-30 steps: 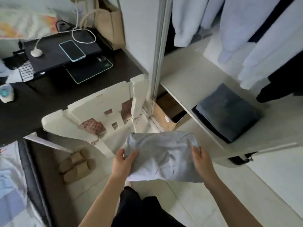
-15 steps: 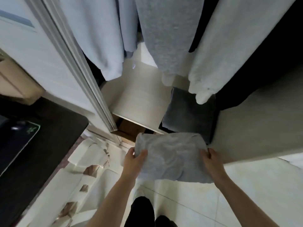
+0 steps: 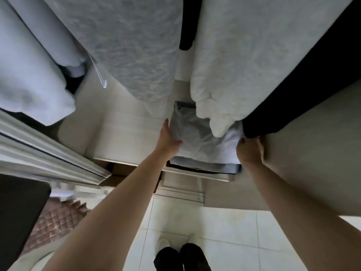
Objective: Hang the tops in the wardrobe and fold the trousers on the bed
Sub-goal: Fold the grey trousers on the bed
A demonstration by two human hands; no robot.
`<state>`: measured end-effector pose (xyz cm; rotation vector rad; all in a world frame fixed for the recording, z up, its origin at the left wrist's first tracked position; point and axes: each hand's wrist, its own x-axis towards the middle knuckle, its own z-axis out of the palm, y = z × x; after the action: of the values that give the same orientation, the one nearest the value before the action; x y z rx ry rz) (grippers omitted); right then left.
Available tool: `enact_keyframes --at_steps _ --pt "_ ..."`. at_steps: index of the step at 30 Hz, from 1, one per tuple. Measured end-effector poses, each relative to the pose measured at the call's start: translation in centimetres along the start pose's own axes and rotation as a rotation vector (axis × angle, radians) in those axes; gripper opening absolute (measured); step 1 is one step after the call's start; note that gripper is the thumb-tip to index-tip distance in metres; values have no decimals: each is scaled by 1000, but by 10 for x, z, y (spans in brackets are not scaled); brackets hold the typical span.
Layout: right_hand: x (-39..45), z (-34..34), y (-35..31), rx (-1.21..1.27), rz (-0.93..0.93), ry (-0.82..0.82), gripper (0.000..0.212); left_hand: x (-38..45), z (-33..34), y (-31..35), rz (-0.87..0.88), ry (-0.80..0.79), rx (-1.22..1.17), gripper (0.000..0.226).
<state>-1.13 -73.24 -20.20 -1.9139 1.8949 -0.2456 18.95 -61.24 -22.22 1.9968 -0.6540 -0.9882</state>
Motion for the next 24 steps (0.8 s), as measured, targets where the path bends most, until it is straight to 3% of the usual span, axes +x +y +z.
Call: enact_keyframes --at_steps 4,8,12,16,21,24 --pt "-11 22 17 -357 -238 -278 80 -4 20 -40 223 -120 828 107" --pt "-21 39 42 -687 -503 -151 79 0 28 -60 476 -40 1138 102" --pt "-12 50 42 -654 -505 -51 60 10 33 -62 561 -83 1127 91" --pt "-8 60 40 -668 -481 -116 60 15 33 -65 604 -64 1057 75" --pt "-21 56 50 -579 -451 -19 55 3 24 -72 787 41 859 61" --pt "-26 59 68 -676 -505 -101 63 2 26 -87 745 -34 985 72"
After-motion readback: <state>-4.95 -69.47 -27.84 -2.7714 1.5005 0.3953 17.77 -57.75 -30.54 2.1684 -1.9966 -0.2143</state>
